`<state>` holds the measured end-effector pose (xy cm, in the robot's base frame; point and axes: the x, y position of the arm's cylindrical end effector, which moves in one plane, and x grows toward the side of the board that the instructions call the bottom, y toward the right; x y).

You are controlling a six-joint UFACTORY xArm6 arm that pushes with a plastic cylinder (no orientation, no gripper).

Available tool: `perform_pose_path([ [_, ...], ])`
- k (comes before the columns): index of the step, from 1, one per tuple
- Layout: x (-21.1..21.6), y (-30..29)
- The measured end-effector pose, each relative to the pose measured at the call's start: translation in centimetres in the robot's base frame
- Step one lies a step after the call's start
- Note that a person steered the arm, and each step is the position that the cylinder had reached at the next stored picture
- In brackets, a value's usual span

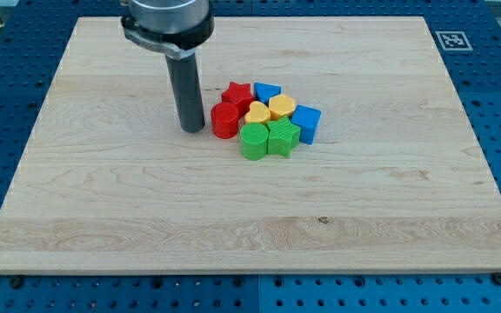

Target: Separate the green circle from the yellow heart

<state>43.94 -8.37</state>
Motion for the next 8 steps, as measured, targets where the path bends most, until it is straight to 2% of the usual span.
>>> perform_pose_path([
  [1,1.5,0.9],
  [2,1.5,5.3],
  [8,3.5,10.0],
])
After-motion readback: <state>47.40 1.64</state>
